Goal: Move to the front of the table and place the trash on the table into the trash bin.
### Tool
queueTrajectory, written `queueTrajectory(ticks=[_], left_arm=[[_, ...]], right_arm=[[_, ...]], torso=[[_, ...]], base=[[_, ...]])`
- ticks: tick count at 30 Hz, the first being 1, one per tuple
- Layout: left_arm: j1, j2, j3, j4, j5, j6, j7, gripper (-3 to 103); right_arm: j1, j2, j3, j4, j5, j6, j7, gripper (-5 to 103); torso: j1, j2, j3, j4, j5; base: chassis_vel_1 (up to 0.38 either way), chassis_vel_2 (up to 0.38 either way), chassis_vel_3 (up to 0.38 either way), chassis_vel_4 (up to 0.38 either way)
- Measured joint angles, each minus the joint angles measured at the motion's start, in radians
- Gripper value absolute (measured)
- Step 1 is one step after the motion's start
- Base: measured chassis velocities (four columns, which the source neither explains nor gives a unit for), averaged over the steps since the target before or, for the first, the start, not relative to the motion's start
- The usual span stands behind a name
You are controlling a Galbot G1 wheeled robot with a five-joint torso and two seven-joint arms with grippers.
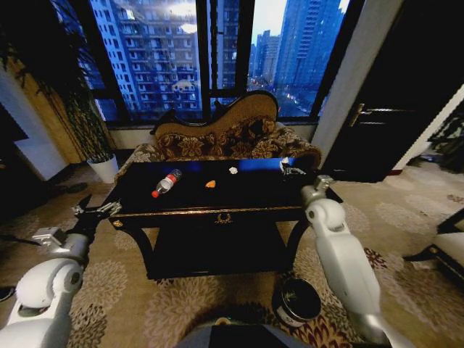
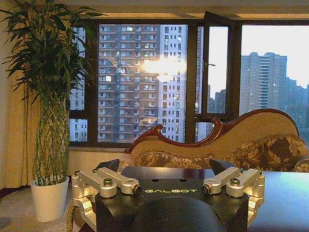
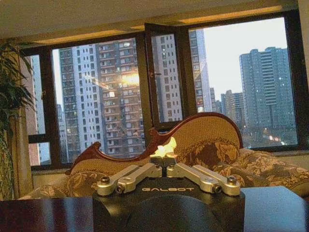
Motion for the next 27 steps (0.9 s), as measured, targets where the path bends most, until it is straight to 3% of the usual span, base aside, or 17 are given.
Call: queueTrajectory(ticks=[27], left_arm=[[-0.008, 0.008, -0.005, -0.009, 0.001, 0.004, -0.002, 100]], right_arm=[[-0.070, 0.032, 0.010, 0.036, -0.055, 0.005, 0.000, 0]], torso=[[0.000, 0.000, 0.000, 0.0002, 0.0000]], base=[[0.034, -0.036, -0.037, 0.035]])
